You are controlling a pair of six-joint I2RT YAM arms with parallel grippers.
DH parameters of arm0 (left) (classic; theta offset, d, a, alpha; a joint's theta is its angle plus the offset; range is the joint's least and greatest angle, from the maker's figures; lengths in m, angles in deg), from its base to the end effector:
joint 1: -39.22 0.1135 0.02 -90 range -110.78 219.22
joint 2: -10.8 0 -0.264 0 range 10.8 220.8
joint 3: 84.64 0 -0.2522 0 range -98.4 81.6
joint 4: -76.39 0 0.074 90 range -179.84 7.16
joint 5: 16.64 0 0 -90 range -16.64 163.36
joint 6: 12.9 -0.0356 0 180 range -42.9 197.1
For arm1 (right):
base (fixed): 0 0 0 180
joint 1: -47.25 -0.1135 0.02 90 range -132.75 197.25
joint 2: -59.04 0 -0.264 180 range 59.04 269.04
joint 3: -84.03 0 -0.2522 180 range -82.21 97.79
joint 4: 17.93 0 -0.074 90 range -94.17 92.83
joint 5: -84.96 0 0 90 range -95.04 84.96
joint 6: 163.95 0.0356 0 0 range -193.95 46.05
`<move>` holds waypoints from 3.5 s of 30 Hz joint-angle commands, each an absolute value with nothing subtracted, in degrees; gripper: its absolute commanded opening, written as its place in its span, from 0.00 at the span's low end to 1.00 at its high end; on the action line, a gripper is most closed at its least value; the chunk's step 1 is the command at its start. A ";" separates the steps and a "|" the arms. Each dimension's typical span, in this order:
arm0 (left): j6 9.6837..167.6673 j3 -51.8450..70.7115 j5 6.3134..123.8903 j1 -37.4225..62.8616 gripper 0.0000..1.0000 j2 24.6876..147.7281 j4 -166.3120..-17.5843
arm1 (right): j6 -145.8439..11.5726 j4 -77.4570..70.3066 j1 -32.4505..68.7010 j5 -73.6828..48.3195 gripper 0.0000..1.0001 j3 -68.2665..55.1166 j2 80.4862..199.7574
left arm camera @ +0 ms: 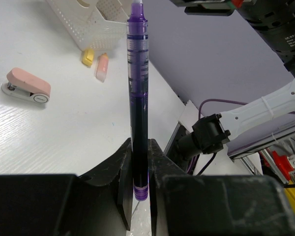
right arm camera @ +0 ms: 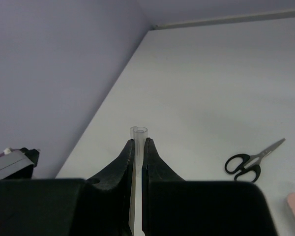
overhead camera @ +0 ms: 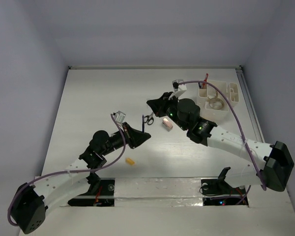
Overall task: Sort the stationery into containers
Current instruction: Pick up the pen cap from the center of the board, then close the pen cap on the pen.
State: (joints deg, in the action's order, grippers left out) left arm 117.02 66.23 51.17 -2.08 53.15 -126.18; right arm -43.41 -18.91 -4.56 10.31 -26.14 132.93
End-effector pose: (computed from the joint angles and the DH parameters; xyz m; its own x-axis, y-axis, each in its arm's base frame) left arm 0.1233 -0.1262 0.2510 -0.4782 -0.3708 -0.7961 0.7617 0.2761 -0.5861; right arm 0.1969 0.2351 0.3435 -0.3307 0.3722 -0.8673 -0.4951 0.7139 0.4952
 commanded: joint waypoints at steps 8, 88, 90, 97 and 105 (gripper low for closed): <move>115.51 63.68 50.16 -2.35 0.00 56.76 -130.36 | -40.03 -30.88 -4.52 4.63 0.00 -27.72 133.31; 107.51 53.30 61.59 -2.35 0.00 57.12 -123.86 | -34.22 -33.62 -4.52 -7.06 0.00 -39.49 127.94; 107.16 52.51 61.50 -2.35 0.00 57.21 -123.60 | -34.22 -33.26 -4.52 -8.29 0.00 -39.93 128.82; 106.54 48.12 59.04 -2.35 0.00 56.86 -122.37 | -34.75 -32.38 -4.52 -10.14 0.00 -42.74 128.74; 104.25 41.88 59.74 -2.35 0.00 58.52 -119.55 | -33.87 -34.75 -6.71 -12.95 0.00 -48.01 129.61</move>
State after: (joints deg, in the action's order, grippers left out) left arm 105.87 50.53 54.56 -3.26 59.40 -105.02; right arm -33.59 -44.11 -2.94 -2.65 -43.21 127.97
